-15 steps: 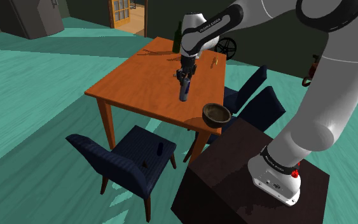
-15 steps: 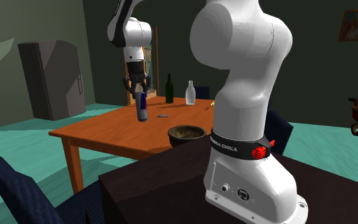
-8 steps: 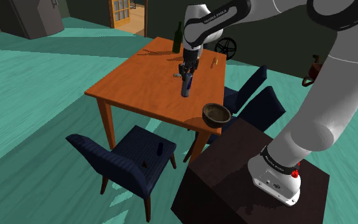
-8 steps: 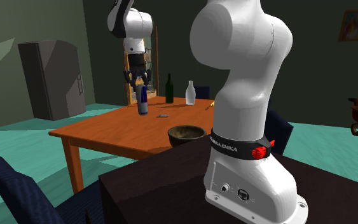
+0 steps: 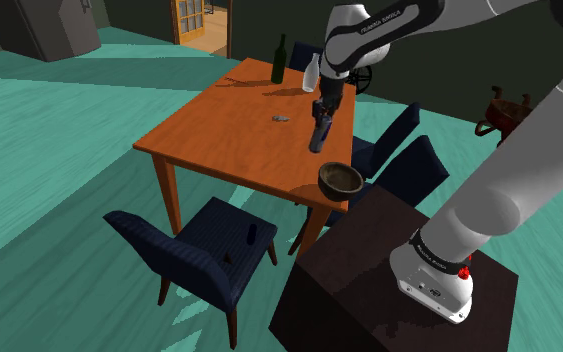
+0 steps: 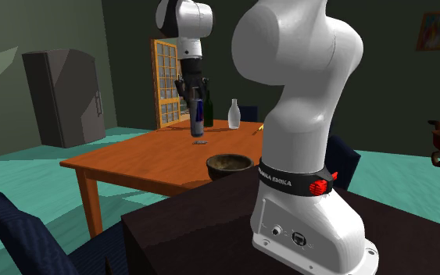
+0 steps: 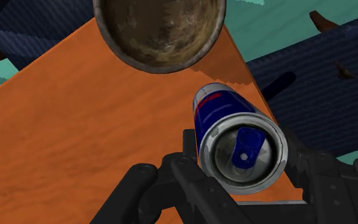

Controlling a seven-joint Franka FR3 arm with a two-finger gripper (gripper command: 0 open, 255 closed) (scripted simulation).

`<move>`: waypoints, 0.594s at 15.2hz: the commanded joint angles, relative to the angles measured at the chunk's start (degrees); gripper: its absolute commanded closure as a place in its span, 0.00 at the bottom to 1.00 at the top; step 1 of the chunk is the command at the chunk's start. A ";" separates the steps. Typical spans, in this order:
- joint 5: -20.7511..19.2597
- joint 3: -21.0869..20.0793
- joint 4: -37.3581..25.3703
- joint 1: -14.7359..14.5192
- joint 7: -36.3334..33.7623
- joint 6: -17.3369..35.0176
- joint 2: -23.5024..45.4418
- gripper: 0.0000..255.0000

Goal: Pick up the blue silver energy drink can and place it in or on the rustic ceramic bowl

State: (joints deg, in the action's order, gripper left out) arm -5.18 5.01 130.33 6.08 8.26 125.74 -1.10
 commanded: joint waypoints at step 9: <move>-4.65 6.74 12.41 6.52 10.32 -2.97 -16.47 1.00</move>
State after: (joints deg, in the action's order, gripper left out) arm -9.00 10.67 141.44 11.57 16.95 123.36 -15.48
